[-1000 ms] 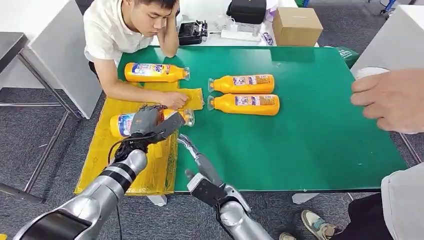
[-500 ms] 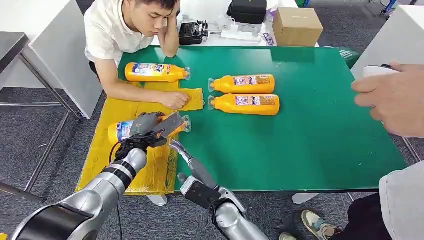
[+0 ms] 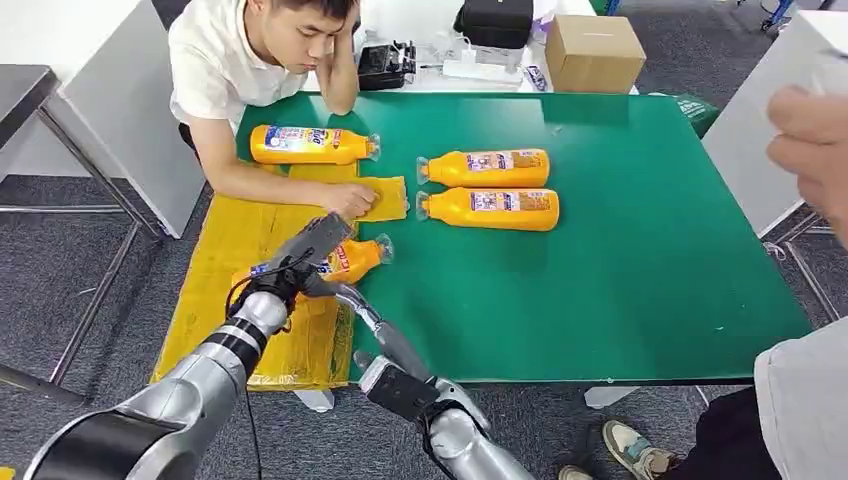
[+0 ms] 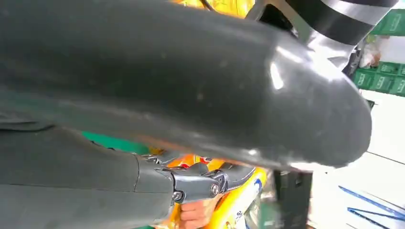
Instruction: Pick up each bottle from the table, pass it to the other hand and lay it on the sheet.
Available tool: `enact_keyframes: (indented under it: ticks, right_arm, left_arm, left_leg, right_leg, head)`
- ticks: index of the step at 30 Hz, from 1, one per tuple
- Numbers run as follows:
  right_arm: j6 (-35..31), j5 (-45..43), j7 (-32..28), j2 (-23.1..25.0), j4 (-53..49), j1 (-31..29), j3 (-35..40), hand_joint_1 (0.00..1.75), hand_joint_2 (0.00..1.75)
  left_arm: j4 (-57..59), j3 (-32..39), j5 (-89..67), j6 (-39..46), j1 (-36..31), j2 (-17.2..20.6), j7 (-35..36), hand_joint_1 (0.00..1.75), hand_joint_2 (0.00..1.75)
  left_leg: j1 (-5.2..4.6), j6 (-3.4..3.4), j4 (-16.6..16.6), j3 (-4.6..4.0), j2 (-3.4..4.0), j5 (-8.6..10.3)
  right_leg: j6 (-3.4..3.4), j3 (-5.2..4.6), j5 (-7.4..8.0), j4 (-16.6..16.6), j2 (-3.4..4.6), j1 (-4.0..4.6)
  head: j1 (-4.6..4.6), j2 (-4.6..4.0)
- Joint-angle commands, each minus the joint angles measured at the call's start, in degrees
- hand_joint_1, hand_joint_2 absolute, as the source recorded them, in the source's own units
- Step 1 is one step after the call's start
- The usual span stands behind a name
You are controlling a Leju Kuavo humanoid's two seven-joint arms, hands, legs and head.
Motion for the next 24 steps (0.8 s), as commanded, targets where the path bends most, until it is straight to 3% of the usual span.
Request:
enact_keyframes:
  ticks: [1,7,9,11,15,19,24]
  right_arm:
    - [-0.51,-0.70,-0.52,-1.28,4.49,-2.64,2.21,0.00,0.00]
    - [-0.76,-0.83,-0.61,-1.36,4.33,-2.53,2.07,0.00,0.00]
    - [-1.20,-0.83,-0.64,-1.82,3.55,-1.89,1.83,0.00,0.00]
    - [-1.96,-0.73,-0.55,-2.57,2.41,-1.07,2.14,0.00,0.00]
    - [-3.29,-0.72,-0.73,-3.34,1.32,-0.03,2.28,0.00,0.00]
    - [-4.83,-0.02,-1.17,-4.04,-0.60,1.07,2.21,0.00,0.00]
    - [-8.76,1.44,-0.07,-8.26,-11.09,6.21,-0.49,0.00,0.00]
  left_arm:
    - [0.29,5.88,4.03,-3.46,-0.91,2.87,-1.65,0.00,1.75]
    - [-1.12,5.09,4.07,-1.09,-0.58,2.71,-2.66,0.00,1.75]
    - [-6.40,7.39,8.53,0.46,1.23,2.53,-6.27,0.00,1.75]
    - [-15.58,10.33,15.26,2.04,5.41,2.25,-9.90,0.00,1.75]
    - [-28.58,10.34,33.47,-3.38,12.38,4.34,-5.75,0.00,1.75]
    - [-36.14,5.03,39.21,-2.23,17.94,6.16,-6.14,0.00,1.75]
    - [-59.93,-0.87,40.85,-0.37,32.78,7.37,-8.15,0.00,1.75]
  left_leg:
    - [-0.03,-0.01,-0.06,0.20,0.19,-0.03]
    - [-0.04,-0.01,-0.05,0.18,0.15,-0.02]
    - [-0.05,-0.01,-0.08,0.27,0.14,-0.04]
    - [-0.04,-0.01,-0.07,0.24,0.17,-0.04]
    - [-0.05,-0.01,-0.10,0.28,0.25,-0.07]
    - [-0.03,-0.02,-0.08,0.20,0.24,-0.05]
    - [-0.06,0.02,-0.09,0.17,0.18,-0.08]
  right_leg:
    - [-0.04,0.13,0.01,-0.03,0.10,-0.02]
    - [-0.03,0.13,-0.01,-0.02,0.06,-0.03]
    - [-0.05,0.22,-0.04,-0.03,0.03,-0.03]
    - [-0.05,0.19,-0.04,-0.03,0.08,-0.02]
    - [-0.04,0.19,-0.04,-0.07,0.15,-0.03]
    - [-0.04,0.10,-0.02,-0.05,0.16,-0.02]
    - [-0.01,0.08,-0.06,-0.08,0.11,-0.05]
  head:
    - [0.00,0.00]
    - [0.00,0.00]
    - [0.00,0.00]
    - [0.00,0.00]
    - [0.00,0.00]
    - [0.00,0.00]
    - [0.02,0.00]
